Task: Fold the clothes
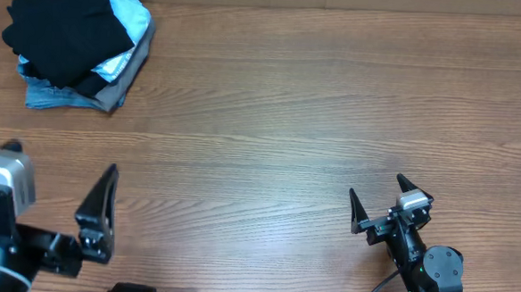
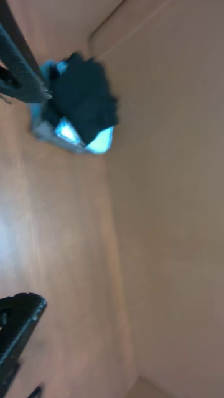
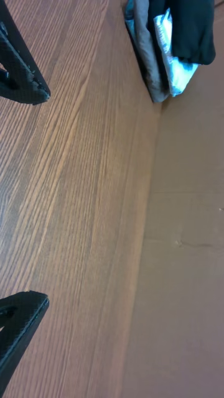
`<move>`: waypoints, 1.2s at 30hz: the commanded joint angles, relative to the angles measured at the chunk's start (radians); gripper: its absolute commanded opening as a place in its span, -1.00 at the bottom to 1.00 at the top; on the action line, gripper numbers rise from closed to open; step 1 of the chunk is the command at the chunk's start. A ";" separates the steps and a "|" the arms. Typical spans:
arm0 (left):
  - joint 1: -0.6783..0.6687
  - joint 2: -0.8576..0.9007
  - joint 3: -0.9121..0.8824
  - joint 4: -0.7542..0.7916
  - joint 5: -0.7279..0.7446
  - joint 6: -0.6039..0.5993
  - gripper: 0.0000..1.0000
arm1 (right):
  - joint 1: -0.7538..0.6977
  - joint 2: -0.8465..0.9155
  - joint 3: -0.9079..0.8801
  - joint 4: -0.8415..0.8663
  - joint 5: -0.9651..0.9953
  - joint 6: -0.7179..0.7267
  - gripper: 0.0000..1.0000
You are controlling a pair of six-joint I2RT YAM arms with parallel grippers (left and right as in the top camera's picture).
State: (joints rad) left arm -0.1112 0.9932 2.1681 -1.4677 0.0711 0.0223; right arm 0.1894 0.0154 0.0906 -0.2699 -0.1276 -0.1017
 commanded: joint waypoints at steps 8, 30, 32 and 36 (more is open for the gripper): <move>0.146 -0.402 -0.797 0.575 0.142 0.188 1.00 | -0.008 -0.013 -0.008 0.007 -0.008 0.000 1.00; 0.172 -0.979 -1.834 1.092 0.181 0.187 1.00 | -0.008 -0.013 -0.008 0.007 -0.008 0.000 1.00; 0.172 -0.990 -1.875 1.117 0.180 0.188 1.00 | -0.008 -0.013 -0.008 0.007 -0.008 0.000 1.00; 0.172 -0.990 -1.934 1.134 0.143 0.188 1.00 | -0.008 -0.013 -0.008 0.007 -0.008 0.000 1.00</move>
State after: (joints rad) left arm 0.0544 0.0177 0.2710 -0.3485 0.2394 0.1947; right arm 0.1894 0.0147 0.0845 -0.2699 -0.1307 -0.1020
